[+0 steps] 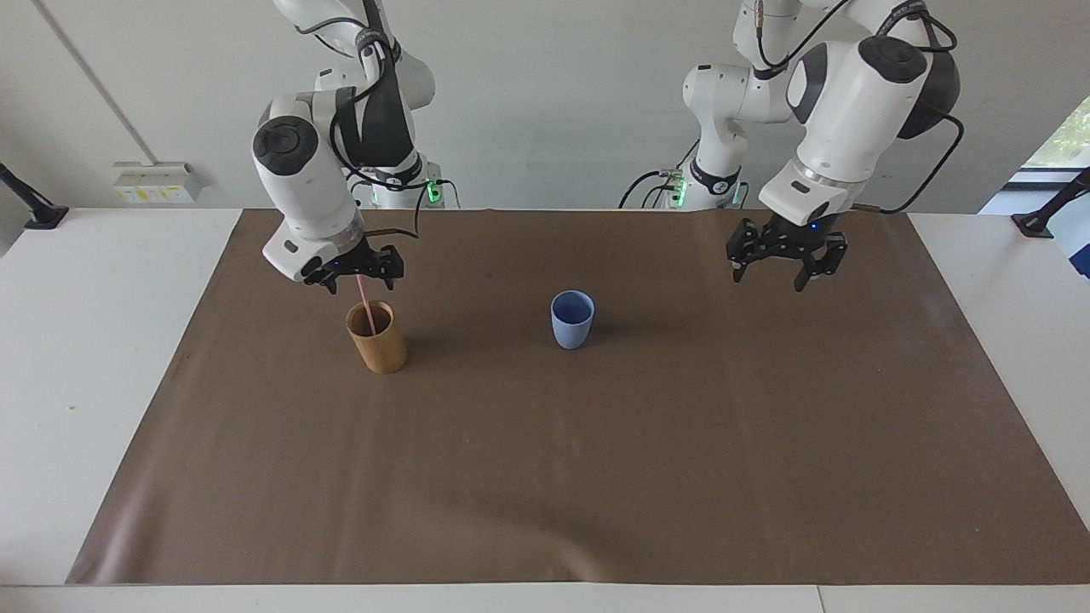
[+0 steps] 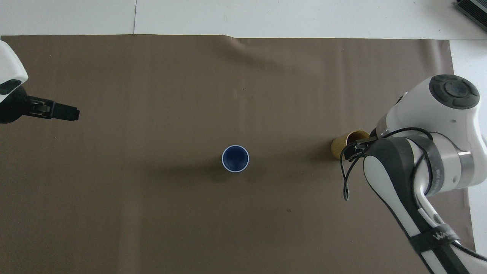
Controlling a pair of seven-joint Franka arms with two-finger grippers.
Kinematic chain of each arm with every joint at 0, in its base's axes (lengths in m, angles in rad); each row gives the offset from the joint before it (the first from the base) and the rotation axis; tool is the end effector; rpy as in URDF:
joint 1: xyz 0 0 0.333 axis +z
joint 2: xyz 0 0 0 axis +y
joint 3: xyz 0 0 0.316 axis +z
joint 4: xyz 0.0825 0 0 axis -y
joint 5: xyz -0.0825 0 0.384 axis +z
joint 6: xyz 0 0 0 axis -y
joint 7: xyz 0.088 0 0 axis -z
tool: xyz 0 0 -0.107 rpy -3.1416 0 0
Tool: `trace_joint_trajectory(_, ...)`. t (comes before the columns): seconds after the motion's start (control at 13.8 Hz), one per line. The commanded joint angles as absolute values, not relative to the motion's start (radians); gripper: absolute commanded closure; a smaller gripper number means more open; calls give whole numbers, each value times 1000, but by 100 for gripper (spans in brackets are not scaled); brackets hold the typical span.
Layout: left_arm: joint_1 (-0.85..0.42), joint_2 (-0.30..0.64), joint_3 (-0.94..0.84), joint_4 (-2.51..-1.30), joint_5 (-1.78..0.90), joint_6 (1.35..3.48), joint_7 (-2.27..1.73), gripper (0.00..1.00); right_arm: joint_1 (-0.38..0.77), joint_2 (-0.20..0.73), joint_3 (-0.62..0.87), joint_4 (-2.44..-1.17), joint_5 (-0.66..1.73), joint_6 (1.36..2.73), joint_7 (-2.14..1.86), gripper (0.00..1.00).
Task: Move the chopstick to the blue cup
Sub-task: 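Grasp the pink chopstick in the tan cup with the right gripper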
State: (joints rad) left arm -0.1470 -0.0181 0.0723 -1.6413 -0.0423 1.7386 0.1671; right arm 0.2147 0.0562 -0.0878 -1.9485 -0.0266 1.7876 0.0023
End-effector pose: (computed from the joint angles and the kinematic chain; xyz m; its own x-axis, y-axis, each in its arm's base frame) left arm 0.5625 -0.0456 0.6166 0.9653 -0.2317 0.1206 -0.2362 -0.9714 0.0238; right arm 0.5419 0.0674 0.4340 0.9684 0.1261 -0.2152 0.1355 -0.9903 0.0296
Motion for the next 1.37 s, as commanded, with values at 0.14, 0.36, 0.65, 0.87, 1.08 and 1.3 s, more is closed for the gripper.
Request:
trace_joint_trajectory(0.14, -75, 23, 60, -1508, -43, 1571, 190, 0, 173, 20, -86, -1997, -35, 1750, -77, 4)
trace_joint_trajectory(0.36, -81, 0, 58, -1519, -37, 1542, 186, 0, 179, 32, -84, -1961, -60, 1707, -75, 15)
trace_joint_trajectory(0.65, -74, -8, 54, -1522, -37, 1540, 184, 0, 179, 37, -86, -1939, -61, 1672, -74, 50)
trace_joint_trajectory(0.87, -72, -6, 58, -1523, -38, 1540, 184, 0, 179, 43, -86, -1921, -60, 1658, -68, 60)
trace_joint_trajectory(1.08, -75, -8, 57, -1523, -37, 1537, 184, 0, 178, 43, -86, -1910, -58, 1657, -68, 65)
trace_joint_trajectory(1.3, -74, -8, 58, -1523, -38, 1537, 184, 0, 175, 43, -86, -1910, -57, 1657, -67, 77)
